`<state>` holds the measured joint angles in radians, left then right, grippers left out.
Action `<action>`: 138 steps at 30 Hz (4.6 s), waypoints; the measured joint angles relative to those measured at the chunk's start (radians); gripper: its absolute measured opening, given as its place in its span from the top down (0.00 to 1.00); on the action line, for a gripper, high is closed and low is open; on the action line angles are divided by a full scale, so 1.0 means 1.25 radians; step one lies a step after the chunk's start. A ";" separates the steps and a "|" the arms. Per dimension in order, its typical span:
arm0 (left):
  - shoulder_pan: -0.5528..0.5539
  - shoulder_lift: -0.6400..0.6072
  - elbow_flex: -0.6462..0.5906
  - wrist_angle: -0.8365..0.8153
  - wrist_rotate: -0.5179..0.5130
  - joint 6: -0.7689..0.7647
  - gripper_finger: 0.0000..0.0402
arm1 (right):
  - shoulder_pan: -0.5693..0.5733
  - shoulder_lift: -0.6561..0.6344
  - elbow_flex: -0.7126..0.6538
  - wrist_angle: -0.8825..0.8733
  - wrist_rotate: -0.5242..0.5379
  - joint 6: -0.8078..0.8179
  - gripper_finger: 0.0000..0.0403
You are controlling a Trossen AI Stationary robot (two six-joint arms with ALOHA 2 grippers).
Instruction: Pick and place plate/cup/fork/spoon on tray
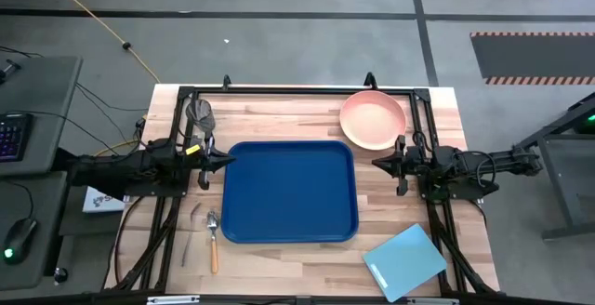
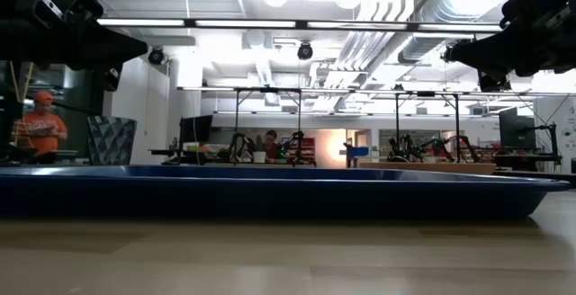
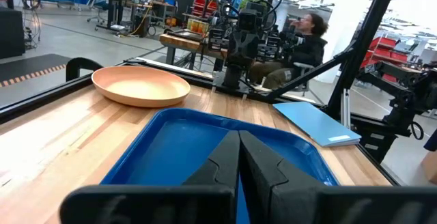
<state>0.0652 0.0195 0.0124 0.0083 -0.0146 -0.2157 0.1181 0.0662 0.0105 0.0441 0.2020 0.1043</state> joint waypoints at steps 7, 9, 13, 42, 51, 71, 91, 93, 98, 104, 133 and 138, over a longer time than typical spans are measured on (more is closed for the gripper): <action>0.000 0.000 0.000 0.000 0.000 0.000 1.00 | 0.000 0.000 0.000 0.000 0.000 0.000 1.00; 0.000 0.000 0.000 0.000 0.000 0.000 1.00 | 0.000 0.000 0.000 0.000 0.000 0.000 1.00; 0.000 0.000 0.000 0.000 0.000 0.000 1.00 | 0.000 0.000 0.000 0.000 0.000 0.000 1.00; 0.000 0.000 0.000 0.000 0.000 0.000 1.00 | 0.000 0.000 0.000 0.000 0.000 0.000 1.00; 0.000 0.000 0.000 0.000 0.000 0.000 1.00 | 0.000 0.000 0.000 0.000 0.000 0.000 1.00; 0.000 0.000 0.000 0.000 0.000 0.000 1.00 | 0.000 0.000 0.000 0.000 0.000 0.000 1.00; 0.000 0.000 0.000 0.003 0.000 0.000 1.00 | 0.000 0.000 0.000 0.000 0.000 0.000 1.00; 0.000 0.000 0.000 0.003 0.000 0.000 1.00 | 0.000 0.000 0.000 0.000 0.000 0.000 1.00; 0.000 0.000 0.000 0.003 0.000 0.000 1.00 | 0.000 0.000 0.000 0.000 0.000 0.000 1.00; 0.000 0.000 0.000 0.003 0.000 0.000 1.00 | 0.000 0.000 0.000 0.000 0.000 0.000 1.00; 0.068 0.693 0.572 -0.187 -0.221 -0.246 0.83 | 0.000 0.000 0.000 0.000 0.000 0.000 1.00; 0.150 0.835 0.844 -0.630 -0.203 -0.333 0.63 | 0.000 0.000 0.000 0.000 0.000 0.000 1.00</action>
<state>0.2527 1.0638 1.0673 -0.7788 -0.2680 -0.6314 0.1181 0.0658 0.0105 0.0441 0.2016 0.1043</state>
